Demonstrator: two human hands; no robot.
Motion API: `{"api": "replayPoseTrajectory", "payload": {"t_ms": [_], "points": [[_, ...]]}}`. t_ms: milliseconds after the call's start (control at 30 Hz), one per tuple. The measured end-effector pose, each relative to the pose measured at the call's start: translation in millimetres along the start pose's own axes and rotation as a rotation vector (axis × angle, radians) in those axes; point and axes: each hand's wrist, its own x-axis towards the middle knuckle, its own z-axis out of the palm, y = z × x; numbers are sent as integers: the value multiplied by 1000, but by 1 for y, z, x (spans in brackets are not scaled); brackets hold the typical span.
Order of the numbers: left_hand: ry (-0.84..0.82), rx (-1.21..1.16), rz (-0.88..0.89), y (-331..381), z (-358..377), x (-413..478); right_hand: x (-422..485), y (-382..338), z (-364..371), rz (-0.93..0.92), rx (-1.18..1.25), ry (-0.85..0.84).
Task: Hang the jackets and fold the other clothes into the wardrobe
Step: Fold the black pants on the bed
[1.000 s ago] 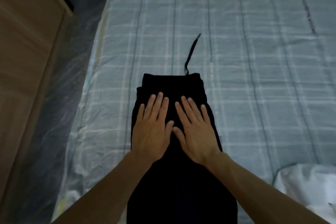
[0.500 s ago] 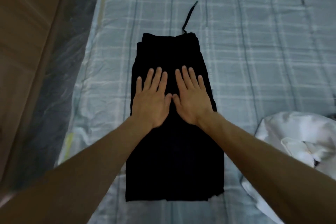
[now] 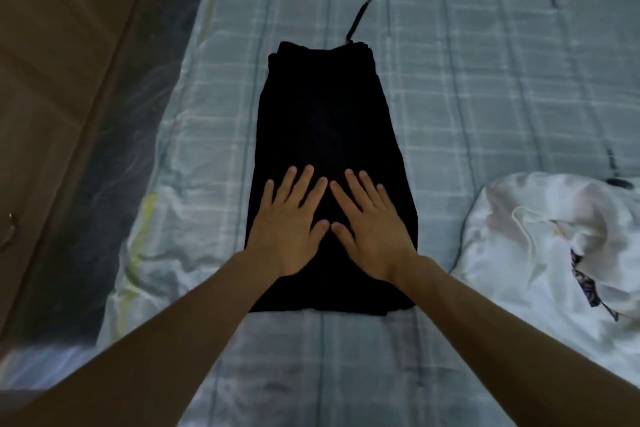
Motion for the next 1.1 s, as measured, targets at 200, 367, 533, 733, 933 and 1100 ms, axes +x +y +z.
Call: {"api": "replayPoseTrajectory", "payload": {"t_ms": [200,367,533,733,933,1100], "points": [[68,-128,209,4,20,-102,-89,-7,11,-253,24,-1],[114,-86,199,0,24,-115,-98,0,15,-194,-24,82],[337,-51,173,-14,10,-113,-88,5,9,-280,-47,264],[401,-35,198,-27,-2,-121,-95,25,-4,-366,-140,288],[388,-80,155,-4,4,-123,-101,7,1,-267,-68,195],[333,-131,120,0,2,-130,-93,2,0,-163,56,153]]}}
